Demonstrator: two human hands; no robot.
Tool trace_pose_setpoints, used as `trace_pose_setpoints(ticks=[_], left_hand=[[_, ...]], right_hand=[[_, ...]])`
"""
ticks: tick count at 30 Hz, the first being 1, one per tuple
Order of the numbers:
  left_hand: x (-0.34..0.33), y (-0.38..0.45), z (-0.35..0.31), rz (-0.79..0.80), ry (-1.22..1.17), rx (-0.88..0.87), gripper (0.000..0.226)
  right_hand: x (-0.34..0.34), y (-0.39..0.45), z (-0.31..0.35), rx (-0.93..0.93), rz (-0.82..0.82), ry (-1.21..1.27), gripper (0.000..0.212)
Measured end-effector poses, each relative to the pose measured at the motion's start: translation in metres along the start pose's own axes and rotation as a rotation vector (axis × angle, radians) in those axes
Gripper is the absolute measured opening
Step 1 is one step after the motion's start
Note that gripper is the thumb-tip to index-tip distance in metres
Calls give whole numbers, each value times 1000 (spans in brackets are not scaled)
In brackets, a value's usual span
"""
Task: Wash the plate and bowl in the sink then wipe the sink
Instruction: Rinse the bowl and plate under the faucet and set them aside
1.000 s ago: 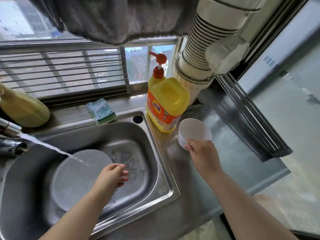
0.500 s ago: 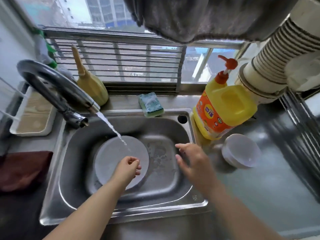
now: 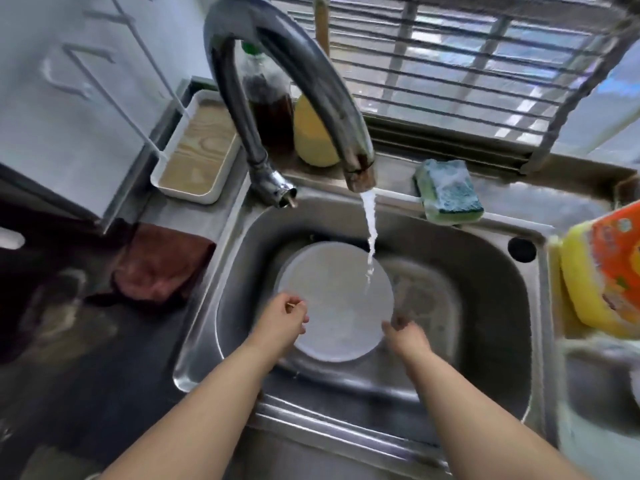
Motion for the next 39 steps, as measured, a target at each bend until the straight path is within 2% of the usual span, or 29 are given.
trace_pose_setpoints(ticks=[3,6,9,13,18,28,33,39], left_hand=[[5,5,9,-7,0,21,7],[7,7,13,-8,-24,31,8],[7,8,12,-1,-19,39,15],[10,9,9,4,-29,34,13],[11,10,10,0,-60,43,15],[10,5,3,8,-77,39,14],[14,2,7,9,-80,68,12],[14,-5,8,17,-89,79,11]], right_hand=[[-4,13,-1,-3,-21,-26,36],[3,17,-4,-41,-99,-26,29],[3,18,-3,-50,-71,-35,34],[-5,23,1,-4,-1,-3,37],[1,23,-1,-7,-26,7,27],[1,0,-3,99,-13,178,27],[12,-11,-2,126,-24,80,34],[24,-14,-8,135,25,258,36]])
Point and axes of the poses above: each hand's wrist, its own y-axis towards the middle knuckle, its own x-axis out of the back of the hand, z = x × y, the point moved 8 cm from there along y, towards the middle knuckle, and after that the axes turned 14 degrees about z, right-handed, at the moved point
